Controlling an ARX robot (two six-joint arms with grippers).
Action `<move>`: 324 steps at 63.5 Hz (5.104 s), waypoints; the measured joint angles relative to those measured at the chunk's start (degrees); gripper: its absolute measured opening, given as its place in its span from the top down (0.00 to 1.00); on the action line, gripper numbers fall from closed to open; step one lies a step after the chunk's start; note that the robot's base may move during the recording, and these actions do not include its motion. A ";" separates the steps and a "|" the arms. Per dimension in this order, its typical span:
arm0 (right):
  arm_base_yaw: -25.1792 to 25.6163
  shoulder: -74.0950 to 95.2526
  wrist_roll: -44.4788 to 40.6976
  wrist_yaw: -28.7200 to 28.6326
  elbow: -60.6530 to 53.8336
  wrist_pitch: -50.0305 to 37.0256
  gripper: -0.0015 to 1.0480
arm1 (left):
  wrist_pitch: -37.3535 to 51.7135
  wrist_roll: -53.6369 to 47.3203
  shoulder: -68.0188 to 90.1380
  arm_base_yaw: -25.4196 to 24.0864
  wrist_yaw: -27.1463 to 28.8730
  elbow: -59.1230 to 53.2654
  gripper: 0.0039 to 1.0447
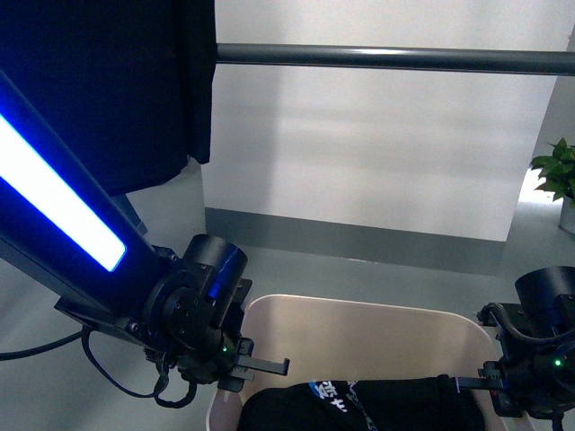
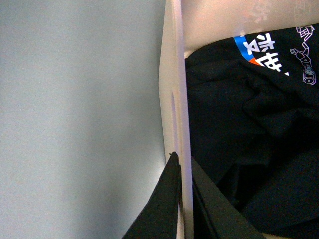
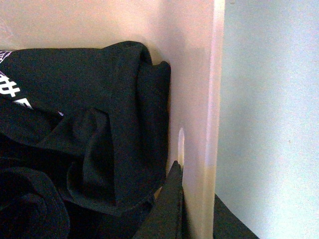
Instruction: Move hamper under clothes hanger
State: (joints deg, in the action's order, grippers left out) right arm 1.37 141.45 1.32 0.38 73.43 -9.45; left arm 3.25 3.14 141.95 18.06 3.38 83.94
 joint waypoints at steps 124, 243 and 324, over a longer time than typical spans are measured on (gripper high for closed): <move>-6.08 -54.14 5.79 9.75 -44.50 -42.86 0.07 | 44.92 0.39 -47.52 6.16 11.67 -44.09 0.14; -1.49 -120.06 -1.25 -0.31 -73.13 -12.00 0.98 | 19.26 -2.78 -119.58 -17.92 -3.39 -82.95 0.97; -1.49 -141.22 -1.31 -0.46 -73.09 9.38 0.68 | -3.13 -2.78 -141.68 -17.92 -3.39 -82.93 0.66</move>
State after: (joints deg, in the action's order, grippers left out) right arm -0.12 0.23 0.01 -0.08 0.34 -0.08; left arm 0.12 0.36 0.27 0.14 -0.01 1.02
